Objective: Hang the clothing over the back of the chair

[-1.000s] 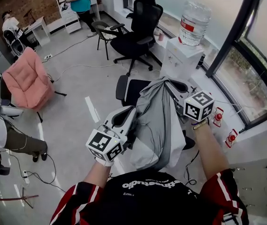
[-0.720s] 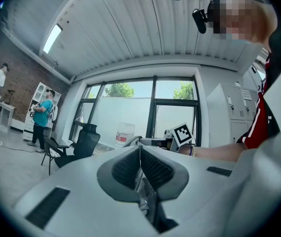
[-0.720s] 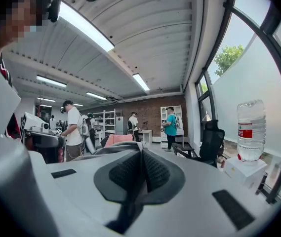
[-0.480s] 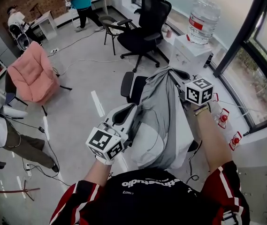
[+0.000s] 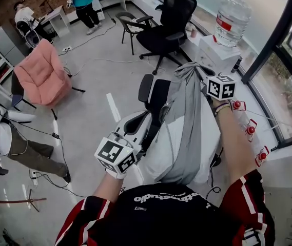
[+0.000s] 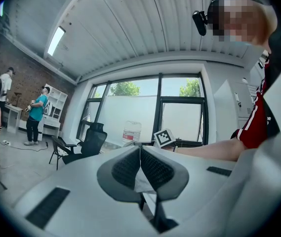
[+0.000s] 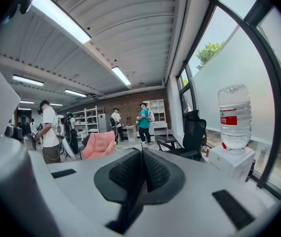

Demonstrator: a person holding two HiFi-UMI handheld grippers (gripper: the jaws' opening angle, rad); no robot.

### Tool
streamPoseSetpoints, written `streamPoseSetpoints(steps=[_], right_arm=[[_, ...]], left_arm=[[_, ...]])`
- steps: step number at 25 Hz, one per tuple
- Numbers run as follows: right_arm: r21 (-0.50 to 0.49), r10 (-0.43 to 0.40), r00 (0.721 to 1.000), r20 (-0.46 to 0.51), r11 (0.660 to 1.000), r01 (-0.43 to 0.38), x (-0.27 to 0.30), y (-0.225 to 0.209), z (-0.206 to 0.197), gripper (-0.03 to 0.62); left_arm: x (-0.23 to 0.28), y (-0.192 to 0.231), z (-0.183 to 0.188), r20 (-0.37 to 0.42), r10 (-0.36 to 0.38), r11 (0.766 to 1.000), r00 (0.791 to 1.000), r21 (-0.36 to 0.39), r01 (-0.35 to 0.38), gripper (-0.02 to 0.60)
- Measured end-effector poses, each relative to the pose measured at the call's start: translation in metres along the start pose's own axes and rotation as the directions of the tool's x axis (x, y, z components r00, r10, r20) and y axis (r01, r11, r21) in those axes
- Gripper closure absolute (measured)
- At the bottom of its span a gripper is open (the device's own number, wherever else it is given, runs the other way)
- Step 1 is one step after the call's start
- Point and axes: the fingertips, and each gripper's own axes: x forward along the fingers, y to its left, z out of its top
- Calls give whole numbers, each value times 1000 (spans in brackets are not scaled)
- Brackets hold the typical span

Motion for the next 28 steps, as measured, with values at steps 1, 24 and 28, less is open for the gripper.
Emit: streamPoseSetpoints(steps=[1,24,28], right_arm=[[10,0,1000,-7,1000,0,1,0,-6,574],[2,102,979,-175,995,-103,-30,24,-70,453],[-13,104,973,-205,994,-109,-42,31,-70,445]], left_arm=[[0,0,0,-1,1,1000,1000,0,-1,557],[-4,-15,-5,-5,-37,999,999,3,37,557],[-10,-19,-5,-3,-46,999,999,4,46,557]])
